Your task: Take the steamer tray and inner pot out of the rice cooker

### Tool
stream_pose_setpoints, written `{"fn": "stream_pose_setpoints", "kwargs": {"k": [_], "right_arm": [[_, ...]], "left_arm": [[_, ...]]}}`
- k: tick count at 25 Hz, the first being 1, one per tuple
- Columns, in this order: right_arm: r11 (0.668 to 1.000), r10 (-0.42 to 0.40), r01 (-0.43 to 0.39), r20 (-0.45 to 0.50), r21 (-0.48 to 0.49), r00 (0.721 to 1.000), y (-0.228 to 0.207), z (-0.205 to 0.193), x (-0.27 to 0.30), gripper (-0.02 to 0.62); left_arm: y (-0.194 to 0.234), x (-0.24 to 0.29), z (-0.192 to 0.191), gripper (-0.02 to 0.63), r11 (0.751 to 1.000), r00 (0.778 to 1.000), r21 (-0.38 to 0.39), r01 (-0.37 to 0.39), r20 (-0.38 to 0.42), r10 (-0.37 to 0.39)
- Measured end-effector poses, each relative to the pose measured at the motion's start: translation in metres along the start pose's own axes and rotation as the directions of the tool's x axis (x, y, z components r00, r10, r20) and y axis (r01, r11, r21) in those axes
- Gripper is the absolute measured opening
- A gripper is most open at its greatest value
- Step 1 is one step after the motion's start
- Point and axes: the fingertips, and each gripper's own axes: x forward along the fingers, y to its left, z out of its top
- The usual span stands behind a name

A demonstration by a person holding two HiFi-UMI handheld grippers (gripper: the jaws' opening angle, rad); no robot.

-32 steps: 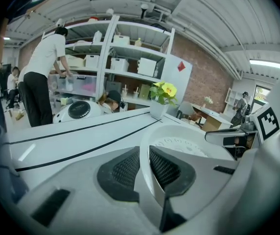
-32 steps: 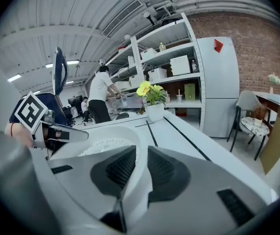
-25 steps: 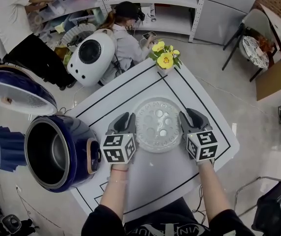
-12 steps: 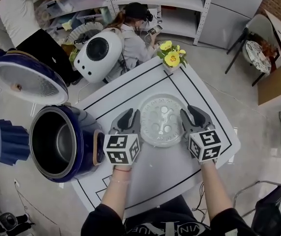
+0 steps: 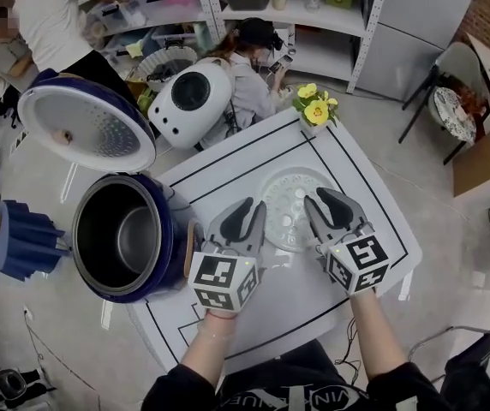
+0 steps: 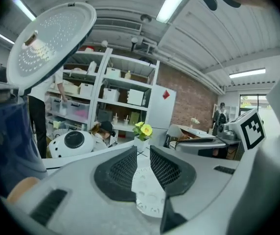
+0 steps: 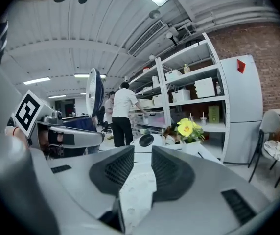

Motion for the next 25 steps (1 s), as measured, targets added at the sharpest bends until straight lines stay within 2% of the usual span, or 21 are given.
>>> {"fn": "stream_pose_setpoints", "kwargs": {"k": [5, 8, 12, 16, 20, 25], "right_arm": [[0.996, 0.092, -0.091, 0.042, -0.022, 0.995, 0.044, 0.029, 0.003, 0.094], [0.989, 0.147, -0.145, 0.062, -0.035, 0.987, 0.071, 0.044, 0.007, 0.094], [0.974, 0.227, -0.223, 0.081, -0.048, 0.971, 0.112, 0.063, 0.014, 0.094], [0.951, 0.308, -0.305, 0.099, -0.046, 0.946, 0.155, 0.078, 0.023, 0.094], [0.924, 0.383, -0.382, 0.11, -0.027, 0.917, 0.193, 0.09, 0.035, 0.094], [0.892, 0.451, -0.452, 0.11, -0.016, 0.886, 0.234, 0.099, 0.053, 0.094]], "left_arm": [[-0.011, -0.04, 0.025, 0.055, 1.0, 0.998, 0.01, -0.001, 0.06, 0.0], [-0.007, -0.063, 0.038, 0.055, 1.0, 0.995, -0.012, -0.012, 0.096, 0.013], [-0.001, -0.098, 0.057, 0.055, 0.999, 0.988, -0.037, -0.021, 0.15, 0.026], [0.017, -0.137, 0.07, 0.055, 0.997, 0.979, -0.038, -0.073, 0.189, 0.079], [0.038, -0.179, 0.082, 0.055, 0.988, 0.961, -0.11, -0.111, 0.242, 0.135], [0.063, -0.225, 0.1, 0.055, 0.974, 0.929, -0.072, -0.213, 0.293, 0.225]]}}
